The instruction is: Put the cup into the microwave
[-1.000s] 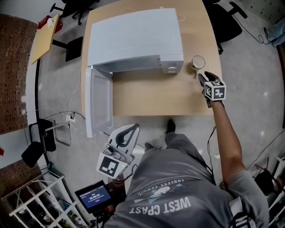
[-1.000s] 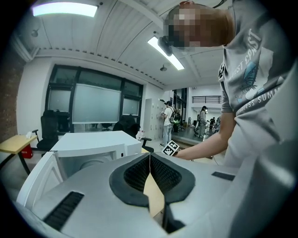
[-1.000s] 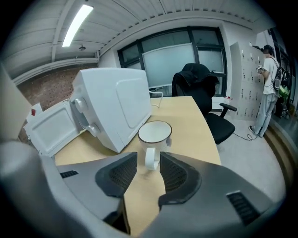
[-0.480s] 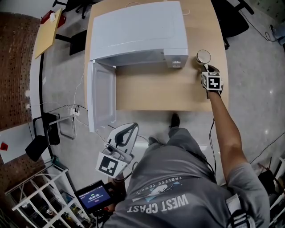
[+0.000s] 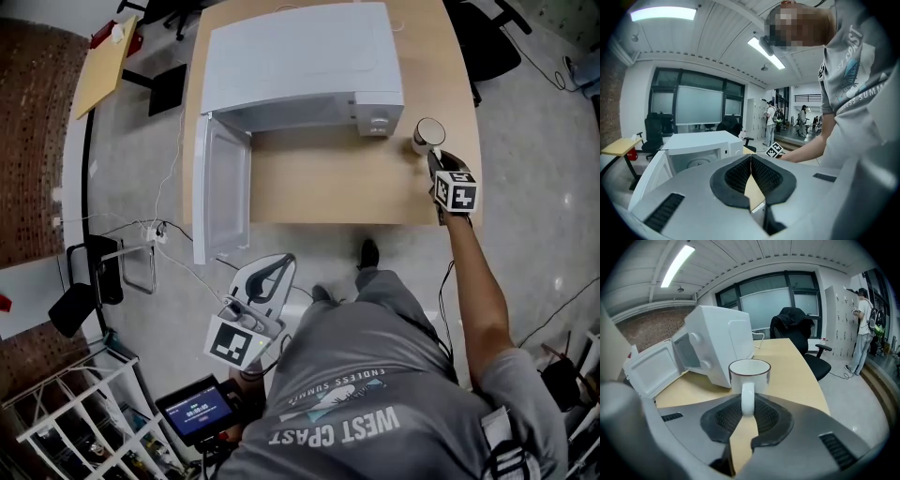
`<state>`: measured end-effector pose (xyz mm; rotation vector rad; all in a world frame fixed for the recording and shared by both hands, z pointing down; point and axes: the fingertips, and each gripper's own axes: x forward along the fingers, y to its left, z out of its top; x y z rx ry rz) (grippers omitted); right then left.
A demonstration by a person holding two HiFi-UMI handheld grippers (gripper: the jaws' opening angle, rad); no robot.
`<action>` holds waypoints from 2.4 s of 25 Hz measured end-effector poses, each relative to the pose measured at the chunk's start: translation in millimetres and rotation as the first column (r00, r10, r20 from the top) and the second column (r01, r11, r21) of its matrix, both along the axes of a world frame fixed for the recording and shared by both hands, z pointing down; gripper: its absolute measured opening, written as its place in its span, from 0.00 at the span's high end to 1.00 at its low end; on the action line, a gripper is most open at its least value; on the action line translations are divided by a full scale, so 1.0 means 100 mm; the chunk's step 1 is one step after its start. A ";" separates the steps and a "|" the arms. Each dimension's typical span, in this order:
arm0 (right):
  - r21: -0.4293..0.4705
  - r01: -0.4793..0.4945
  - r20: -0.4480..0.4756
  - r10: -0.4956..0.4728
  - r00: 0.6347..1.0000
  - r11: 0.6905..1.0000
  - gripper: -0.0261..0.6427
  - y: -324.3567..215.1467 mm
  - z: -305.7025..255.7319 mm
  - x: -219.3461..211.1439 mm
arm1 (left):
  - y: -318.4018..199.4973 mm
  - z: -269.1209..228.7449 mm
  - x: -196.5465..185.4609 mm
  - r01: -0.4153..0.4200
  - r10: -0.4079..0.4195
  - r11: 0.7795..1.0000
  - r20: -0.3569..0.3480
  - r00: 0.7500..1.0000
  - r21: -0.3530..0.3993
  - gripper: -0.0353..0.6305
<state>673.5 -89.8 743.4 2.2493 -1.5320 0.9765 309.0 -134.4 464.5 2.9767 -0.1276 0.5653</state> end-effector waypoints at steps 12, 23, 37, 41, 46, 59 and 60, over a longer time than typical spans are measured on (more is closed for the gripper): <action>0.167 0.040 -0.076 -0.028 0.997 0.985 0.86 0.22 -1.47 -1.43 | 0.03 -0.27 -1.01 -0.042 0.044 0.999 -0.142 0.989 0.015 0.91; 0.324 0.120 -0.122 -0.084 0.989 0.938 0.86 0.33 -2.79 -2.88 | -0.02 -0.55 -1.84 -0.113 0.123 0.992 -0.226 0.966 0.060 0.91; 0.392 0.238 -0.162 -0.188 0.969 0.888 0.86 0.00 -3.36 -4.31 | -0.25 -0.67 -2.82 -0.122 0.156 0.983 -0.278 0.948 0.134 0.91; 0.386 0.254 -0.154 -0.210 0.966 0.887 0.86 -0.13 -3.38 -4.62 | -0.31 -0.76 -3.04 -0.132 0.170 0.980 -0.286 0.943 0.149 0.91; 0.316 0.315 -0.146 -0.282 0.948 0.895 0.86 -0.48 -3.28 -4.55 | -0.52 -0.78 -3.02 -0.045 0.068 0.996 -0.326 0.943 0.075 0.91; 0.189 0.326 -0.068 -0.319 0.945 0.926 0.86 -1.75 -1.89 -3.39 | -0.99 -0.24 -2.32 0.072 -0.074 0.997 -0.181 0.981 -0.017 0.91; 0.173 0.319 -0.059 -0.314 0.948 0.932 0.86 -1.85 -1.77 -3.29 | -1.04 -0.21 -2.28 0.081 -0.083 0.997 -0.169 0.982 -0.021 0.91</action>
